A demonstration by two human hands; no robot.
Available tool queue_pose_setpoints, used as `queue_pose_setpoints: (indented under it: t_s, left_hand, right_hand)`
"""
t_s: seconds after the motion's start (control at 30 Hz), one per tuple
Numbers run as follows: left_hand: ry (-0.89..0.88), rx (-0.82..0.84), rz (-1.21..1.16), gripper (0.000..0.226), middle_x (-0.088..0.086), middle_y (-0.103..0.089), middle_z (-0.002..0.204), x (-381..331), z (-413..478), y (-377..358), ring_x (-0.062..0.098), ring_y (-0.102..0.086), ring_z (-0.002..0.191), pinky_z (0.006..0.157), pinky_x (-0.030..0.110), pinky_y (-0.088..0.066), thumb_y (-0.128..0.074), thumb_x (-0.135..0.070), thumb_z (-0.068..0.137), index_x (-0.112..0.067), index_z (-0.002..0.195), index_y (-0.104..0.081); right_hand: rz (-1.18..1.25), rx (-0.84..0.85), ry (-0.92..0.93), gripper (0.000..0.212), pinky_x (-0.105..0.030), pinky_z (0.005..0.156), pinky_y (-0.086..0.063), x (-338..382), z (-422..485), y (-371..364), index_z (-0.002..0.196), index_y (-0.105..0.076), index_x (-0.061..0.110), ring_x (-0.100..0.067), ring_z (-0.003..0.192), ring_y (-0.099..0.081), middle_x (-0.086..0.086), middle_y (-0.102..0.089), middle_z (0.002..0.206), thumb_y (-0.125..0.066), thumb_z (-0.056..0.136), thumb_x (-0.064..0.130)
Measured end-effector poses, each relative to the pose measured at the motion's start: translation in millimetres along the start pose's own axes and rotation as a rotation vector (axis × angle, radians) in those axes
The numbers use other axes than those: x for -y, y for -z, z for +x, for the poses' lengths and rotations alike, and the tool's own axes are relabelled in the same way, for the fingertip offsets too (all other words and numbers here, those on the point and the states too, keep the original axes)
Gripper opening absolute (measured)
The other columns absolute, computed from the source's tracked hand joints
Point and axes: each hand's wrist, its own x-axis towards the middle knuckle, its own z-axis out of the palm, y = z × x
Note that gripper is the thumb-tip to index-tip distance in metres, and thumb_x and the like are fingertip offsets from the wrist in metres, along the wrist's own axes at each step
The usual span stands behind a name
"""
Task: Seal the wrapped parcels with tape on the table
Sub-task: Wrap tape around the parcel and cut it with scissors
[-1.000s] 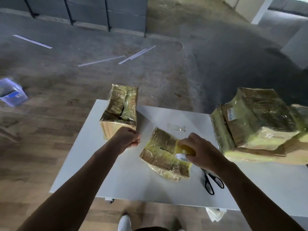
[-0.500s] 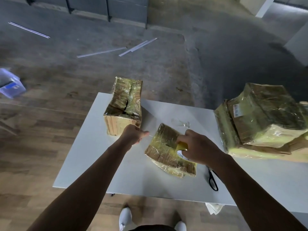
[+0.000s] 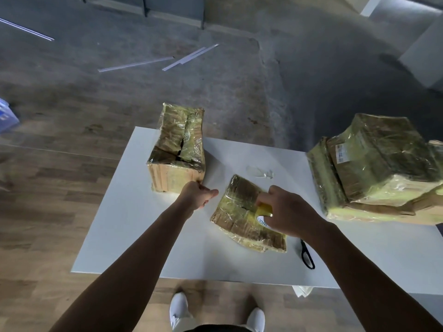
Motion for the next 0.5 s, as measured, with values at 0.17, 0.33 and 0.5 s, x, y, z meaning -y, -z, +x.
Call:
queue_pose_setpoints:
  t_s: [0.17, 0.33, 0.5]
  left_hand:
    - [0.127, 0.087, -0.191, 0.012, 0.008, -0.052, 0.068, 13, 4, -11, 0.014, -0.046, 0.057, 0.053, 0.023, -0.04, -0.069, -0.009, 0.087, -0.001, 0.087, -0.059]
    - [0.26, 0.118, -0.5, 0.011, -0.003, -0.053, 0.049, 21, 5, -24, 0.006, -0.043, 0.045, 0.038, 0.016, -0.037, -0.059, -0.001, 0.092, -0.001, 0.102, -0.054]
    - [0.236, 0.152, -0.456, 0.026, -0.007, -0.048, 0.037, 19, 4, -23, 0.001, -0.045, 0.033, 0.036, 0.015, -0.036, -0.061, -0.009, 0.093, -0.003, 0.07, -0.051]
  right_hand:
    - [-0.008, 0.002, -0.019, 0.031, -0.023, 0.067, -0.037, 1, 1, -2, 0.109, -0.059, 0.029, -0.02, 0.077, -0.054, 0.008, -0.042, 0.092, -0.066, 0.079, 0.029]
    - [-0.005, 0.005, -0.027, 0.031, -0.024, 0.066, -0.037, 1, 2, -4, 0.109, -0.06, 0.028, -0.018, 0.075, -0.051, 0.008, -0.041, 0.092, -0.067, 0.078, 0.028]
    - [-0.009, -0.019, -0.014, 0.029, -0.025, 0.064, -0.037, 2, 2, -6, 0.107, -0.063, 0.024, -0.018, 0.07, -0.048, 0.008, -0.041, 0.09, -0.068, 0.078, 0.025]
